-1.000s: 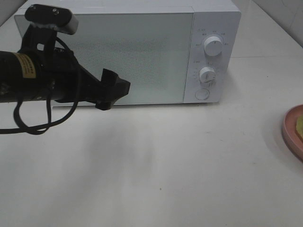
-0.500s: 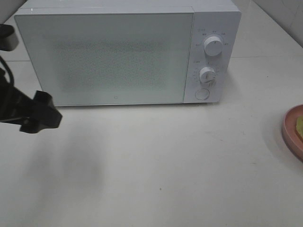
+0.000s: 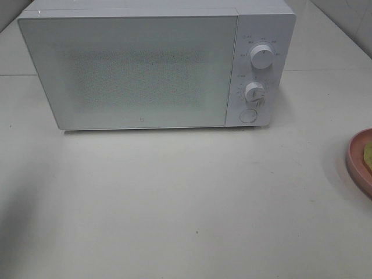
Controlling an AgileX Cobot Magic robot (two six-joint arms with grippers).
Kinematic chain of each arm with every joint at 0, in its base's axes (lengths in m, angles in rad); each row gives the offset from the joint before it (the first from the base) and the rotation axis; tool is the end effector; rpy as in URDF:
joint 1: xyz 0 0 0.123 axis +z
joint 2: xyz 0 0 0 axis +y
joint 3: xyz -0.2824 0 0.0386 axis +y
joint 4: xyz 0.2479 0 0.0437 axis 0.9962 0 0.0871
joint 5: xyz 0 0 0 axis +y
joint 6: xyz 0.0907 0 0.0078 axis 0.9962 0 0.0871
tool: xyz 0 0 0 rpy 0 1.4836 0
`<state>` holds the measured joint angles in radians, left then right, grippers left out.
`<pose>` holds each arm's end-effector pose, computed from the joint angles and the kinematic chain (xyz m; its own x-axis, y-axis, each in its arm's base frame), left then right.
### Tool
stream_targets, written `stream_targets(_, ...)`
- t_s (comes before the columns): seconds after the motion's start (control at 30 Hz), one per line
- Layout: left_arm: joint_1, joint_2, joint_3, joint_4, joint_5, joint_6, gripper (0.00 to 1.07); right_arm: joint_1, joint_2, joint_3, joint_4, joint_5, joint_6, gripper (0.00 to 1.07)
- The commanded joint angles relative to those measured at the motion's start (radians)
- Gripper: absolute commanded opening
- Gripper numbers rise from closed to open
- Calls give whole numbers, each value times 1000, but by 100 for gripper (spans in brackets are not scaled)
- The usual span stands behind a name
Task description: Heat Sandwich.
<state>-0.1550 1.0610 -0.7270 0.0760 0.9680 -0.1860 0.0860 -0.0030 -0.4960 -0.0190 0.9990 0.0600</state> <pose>0.1748 -0.0216 0.2632 -0.9350 0.0023 -0.3546 -0.0007 1.0000 0.0082 -0.0023 -0.0017 0.2811 -0.4027 0.0152 -0.9152 -0.0514 0.9979 0.0391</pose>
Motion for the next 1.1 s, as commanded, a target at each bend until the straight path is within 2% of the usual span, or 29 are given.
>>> stream_targets(0.03, 25, -56, 2, 40, 122, -4, 100, -5, -29, 0, 0, -3, 1, 74)
stream_targets(0.23, 25, -190, 28, 47, 224, -4, 100, -5, -29, 0, 0, -3, 1, 74)
stream_targets(0.37, 25, -320, 103, 24, 223, -4, 100, -5, -29, 0, 0, -3, 1, 74)
stream_targets(0.4, 25, -380, 147, 19, 216, -4, 100, -5, -29, 0, 0, -3, 1, 74)
stream_targets(0.5, 25, -439, 177, 13, 196, -4, 100, -5, -29, 0, 0, -3, 1, 74)
stream_targets(0.53, 25, -503, 171, 7, 173, -3, 100, -5, -29, 0, 0, -3, 1, 74)
stream_targets(0.73, 25, -652, 205, 6, 111, 3, 99, -5, -29, 0, 0, -3, 1, 74)
stream_targets(1.1, 25, -782, 205, 2, 111, -1, 99, -5, -29, 0, 0, -3, 1, 74)
